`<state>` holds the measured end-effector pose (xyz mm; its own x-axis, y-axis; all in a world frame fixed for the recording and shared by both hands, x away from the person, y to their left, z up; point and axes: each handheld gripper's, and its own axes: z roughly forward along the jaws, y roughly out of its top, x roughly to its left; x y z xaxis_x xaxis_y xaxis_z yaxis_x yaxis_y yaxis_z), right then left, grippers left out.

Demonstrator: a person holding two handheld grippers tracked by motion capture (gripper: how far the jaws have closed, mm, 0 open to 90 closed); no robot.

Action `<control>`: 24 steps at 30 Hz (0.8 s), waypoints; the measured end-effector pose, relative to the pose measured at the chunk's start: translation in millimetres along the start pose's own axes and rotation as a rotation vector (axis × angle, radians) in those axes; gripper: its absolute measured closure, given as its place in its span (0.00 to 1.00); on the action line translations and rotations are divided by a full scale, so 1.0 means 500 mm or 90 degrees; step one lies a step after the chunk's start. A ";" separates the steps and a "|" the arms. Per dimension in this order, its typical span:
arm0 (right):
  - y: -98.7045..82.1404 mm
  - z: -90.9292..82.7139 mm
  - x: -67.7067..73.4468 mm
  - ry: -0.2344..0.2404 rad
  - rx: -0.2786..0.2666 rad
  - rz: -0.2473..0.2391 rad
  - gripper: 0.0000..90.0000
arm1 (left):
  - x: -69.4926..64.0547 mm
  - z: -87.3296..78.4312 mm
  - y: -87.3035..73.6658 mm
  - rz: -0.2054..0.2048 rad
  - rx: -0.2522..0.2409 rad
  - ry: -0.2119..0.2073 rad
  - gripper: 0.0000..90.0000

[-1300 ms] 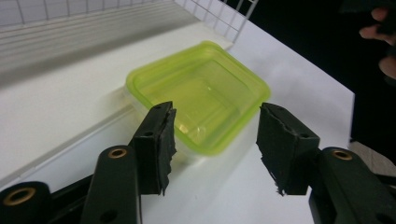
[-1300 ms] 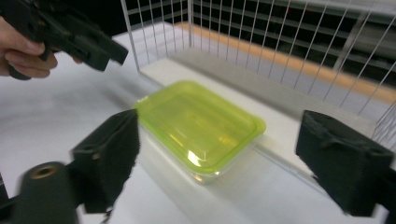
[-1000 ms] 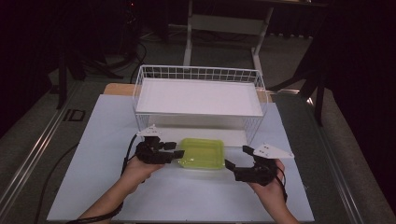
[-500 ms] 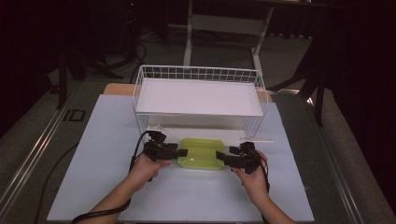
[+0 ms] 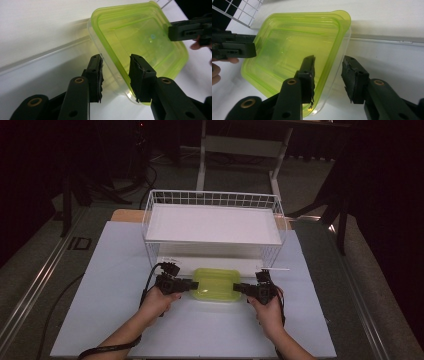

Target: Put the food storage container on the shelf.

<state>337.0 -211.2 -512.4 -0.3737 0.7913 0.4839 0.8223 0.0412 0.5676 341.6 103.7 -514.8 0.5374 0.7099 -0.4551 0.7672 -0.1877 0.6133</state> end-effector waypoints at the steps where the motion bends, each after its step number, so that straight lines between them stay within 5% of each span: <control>1: 0.000 0.000 0.000 0.000 0.000 0.000 0.73 | 0.000 0.000 0.000 0.000 0.000 0.000 0.71; 24: -0.028 -0.033 0.026 -0.004 -0.013 -0.025 0.85 | -0.031 -0.019 -0.032 0.007 -0.006 -0.006 0.83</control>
<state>313.6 -211.7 -503.1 -0.4026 0.7933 0.4567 0.7979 0.0595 0.5999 317.6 102.0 -511.2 0.5494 0.7016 -0.4538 0.7574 -0.1888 0.6250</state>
